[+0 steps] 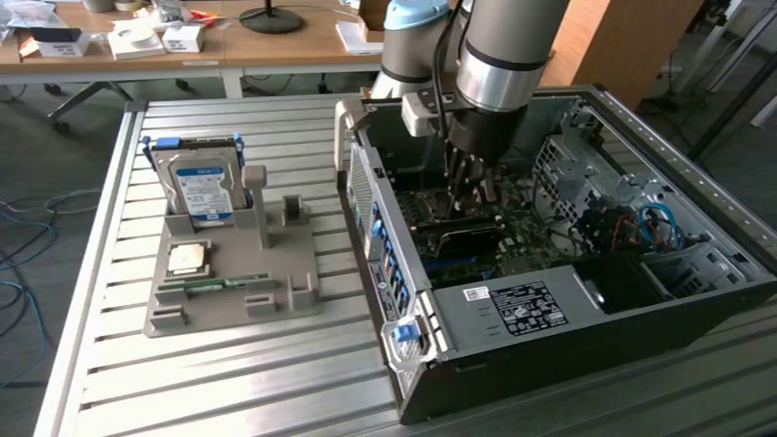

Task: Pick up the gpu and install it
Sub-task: 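Press down on the gpu until it lock into place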

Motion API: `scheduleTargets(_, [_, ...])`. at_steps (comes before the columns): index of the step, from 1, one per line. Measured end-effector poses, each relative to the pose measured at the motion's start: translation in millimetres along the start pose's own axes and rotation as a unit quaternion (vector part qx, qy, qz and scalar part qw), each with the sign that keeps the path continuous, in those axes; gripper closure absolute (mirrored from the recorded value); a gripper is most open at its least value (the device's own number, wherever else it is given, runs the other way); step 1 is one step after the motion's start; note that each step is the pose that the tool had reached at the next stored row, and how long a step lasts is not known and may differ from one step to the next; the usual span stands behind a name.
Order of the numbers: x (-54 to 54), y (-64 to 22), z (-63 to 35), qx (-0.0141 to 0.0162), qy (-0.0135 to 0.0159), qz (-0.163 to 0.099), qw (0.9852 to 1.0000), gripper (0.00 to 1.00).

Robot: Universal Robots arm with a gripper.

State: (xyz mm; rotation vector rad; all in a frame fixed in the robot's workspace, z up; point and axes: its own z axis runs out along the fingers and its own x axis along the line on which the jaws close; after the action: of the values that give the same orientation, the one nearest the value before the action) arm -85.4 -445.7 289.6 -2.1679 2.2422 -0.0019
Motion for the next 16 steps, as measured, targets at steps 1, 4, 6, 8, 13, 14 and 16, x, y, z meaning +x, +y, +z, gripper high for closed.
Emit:
scheduleTargets(1, [0.0, 0.0, 0.0, 0.0, 0.0, 0.0, 1.0, 0.89])
scheduleTargets(4, [1.9, -0.1, 0.1, 0.0001, -0.0001, 0.0, 1.0, 0.89])
scheduleTargets(6, [2.2, -0.1, 0.3, 0.0, -0.0001, 0.0, 1.0, 0.89])
scheduleTargets(8, [2.3, -0.1, 3.0, 0.0, -0.0001, 0.0, 1.0, 0.89])
scheduleTargets(13, [2.4, 0.0, 8.1, 0.0, 0.0, 0.0, 1.0, 0.89])
scheduleTargets(14, [2.5, 0.0, 8.2, 0.0, 0.0, 0.0, 1.0, 0.89])
scheduleTargets(16, [2.4, 0.0, 10.0, 0.0001, -0.0001, 0.0, 1.0, 0.89])
